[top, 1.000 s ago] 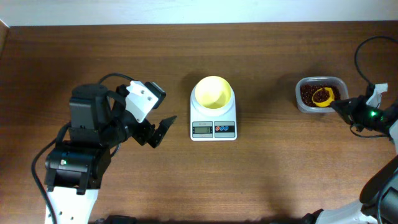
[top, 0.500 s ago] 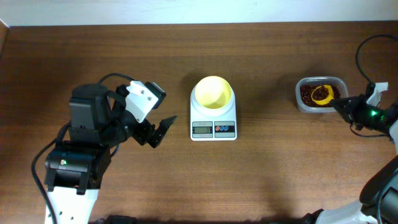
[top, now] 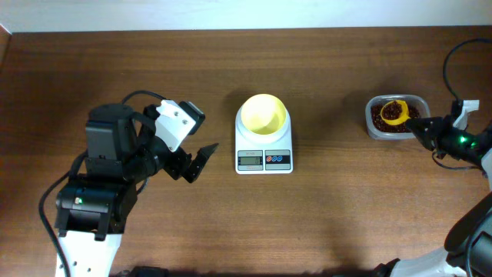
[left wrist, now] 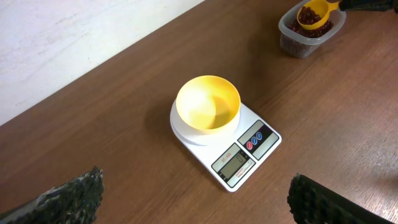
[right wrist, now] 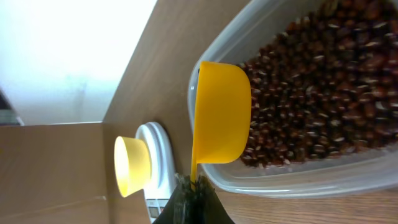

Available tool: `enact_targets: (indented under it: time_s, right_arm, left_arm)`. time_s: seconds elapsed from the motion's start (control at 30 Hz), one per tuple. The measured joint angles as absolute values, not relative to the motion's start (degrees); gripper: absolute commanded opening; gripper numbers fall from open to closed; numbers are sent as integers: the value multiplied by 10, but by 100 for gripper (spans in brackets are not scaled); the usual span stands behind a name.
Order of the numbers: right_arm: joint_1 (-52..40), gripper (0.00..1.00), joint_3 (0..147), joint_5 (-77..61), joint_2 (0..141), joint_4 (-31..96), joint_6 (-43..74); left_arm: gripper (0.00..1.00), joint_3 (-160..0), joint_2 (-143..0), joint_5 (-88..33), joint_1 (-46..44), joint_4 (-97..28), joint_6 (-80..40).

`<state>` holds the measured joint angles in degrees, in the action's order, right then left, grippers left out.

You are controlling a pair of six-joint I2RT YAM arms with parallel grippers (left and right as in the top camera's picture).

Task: Scoop item into bowl and weigh 50g on scale
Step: 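Drag the scoop through the red beans to fill it, right gripper, then lift the filled scoop and carry it over the yellow bowl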

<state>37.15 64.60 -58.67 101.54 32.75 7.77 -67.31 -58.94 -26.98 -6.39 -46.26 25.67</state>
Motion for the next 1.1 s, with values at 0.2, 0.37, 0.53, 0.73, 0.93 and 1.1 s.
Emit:
enact_targets:
  time_s: [0.2,0.37,0.53,0.73,0.93,1.1]
  right_arm:
    - [371,4,646,-628,1015,328,78]
    - [365,4,646,-649,1015,328,80]
    - [318,4,646,-655,1015,327,83]
    - [240,4,645,-656,1015,298,109]
    - [165,4,644,-659,1015,201,185]
    - [104,4,643,-660,1016,147,240]
  left_arm:
    - [99,-673,-589,-270,-64,-463,257]
    - [99,-673,-589,-270,-64,-462,257]
    - [99,-673,-589,-270,-64,-462,257]
    - [99,-673,-589,-270,-64,-462,257]
    - [98,-673,-589,-270,-64,-462,257]
    - [99,-673,-589,-270,-64,-463,257]
